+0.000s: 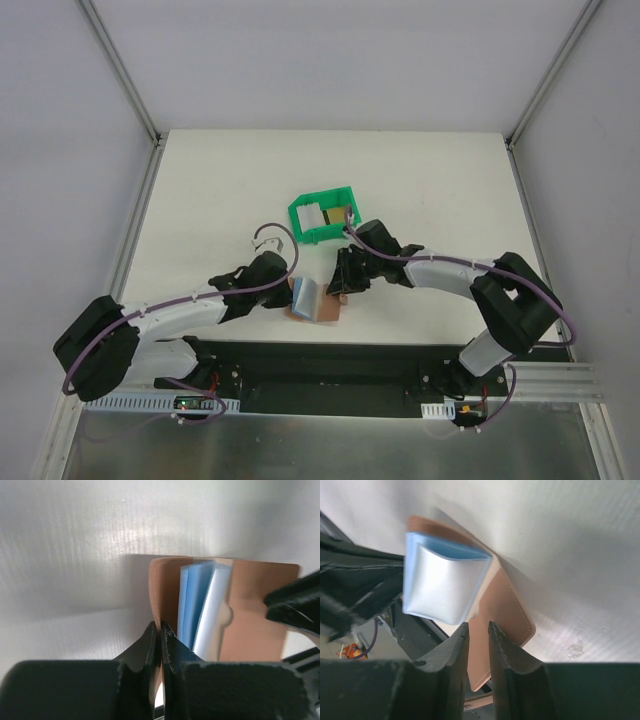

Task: Put the credit cards into the card holder
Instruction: Open the card holder at the center of the board.

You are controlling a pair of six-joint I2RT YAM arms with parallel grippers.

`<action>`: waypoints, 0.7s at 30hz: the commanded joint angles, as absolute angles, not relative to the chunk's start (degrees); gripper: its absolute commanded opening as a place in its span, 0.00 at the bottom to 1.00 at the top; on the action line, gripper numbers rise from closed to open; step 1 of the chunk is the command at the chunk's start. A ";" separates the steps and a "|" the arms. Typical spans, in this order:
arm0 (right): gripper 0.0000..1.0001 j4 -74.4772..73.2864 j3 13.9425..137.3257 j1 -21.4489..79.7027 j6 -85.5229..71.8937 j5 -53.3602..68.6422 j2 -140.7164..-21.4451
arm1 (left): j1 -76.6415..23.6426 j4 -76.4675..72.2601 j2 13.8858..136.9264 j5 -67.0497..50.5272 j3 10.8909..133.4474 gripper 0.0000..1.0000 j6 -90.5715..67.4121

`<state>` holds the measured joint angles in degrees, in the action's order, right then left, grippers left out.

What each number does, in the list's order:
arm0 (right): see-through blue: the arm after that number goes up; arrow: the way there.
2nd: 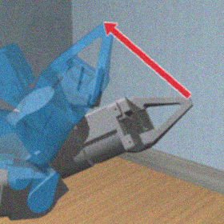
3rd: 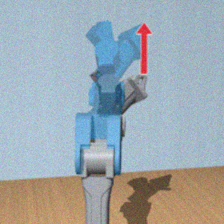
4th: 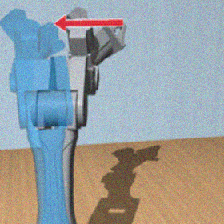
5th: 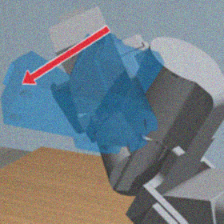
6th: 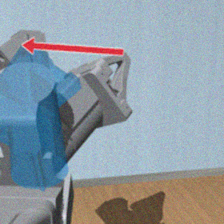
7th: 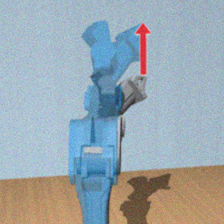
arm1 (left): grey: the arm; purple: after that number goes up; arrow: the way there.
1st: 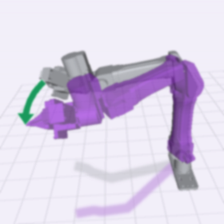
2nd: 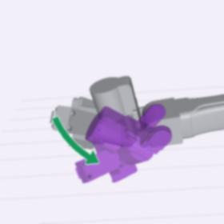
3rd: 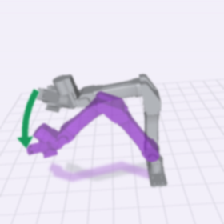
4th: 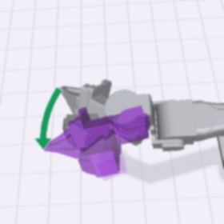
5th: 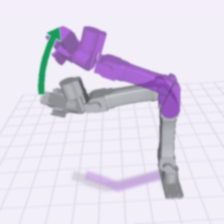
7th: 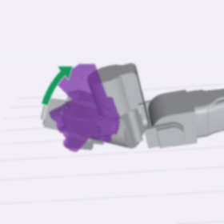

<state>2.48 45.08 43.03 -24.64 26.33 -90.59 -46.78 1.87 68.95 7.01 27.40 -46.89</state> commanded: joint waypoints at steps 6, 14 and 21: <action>0.30 -4.22 48.60 43.33 -20.48 20.21 -91.50 | -46.67 0.26 63.10 5.10 26.63 0.00 -43.33; 0.43 -1.76 49.92 43.42 -22.93 21.35 -88.42 | -46.93 -1.49 64.07 5.36 26.54 0.00 -44.30; 0.51 4.83 49.66 43.77 -26.80 24.34 -91.31 | -47.02 -1.67 63.90 5.18 26.63 0.00 -44.30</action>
<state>0.16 47.92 43.09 -24.08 22.33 -90.78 -46.81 -0.21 63.75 5.76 26.85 -44.80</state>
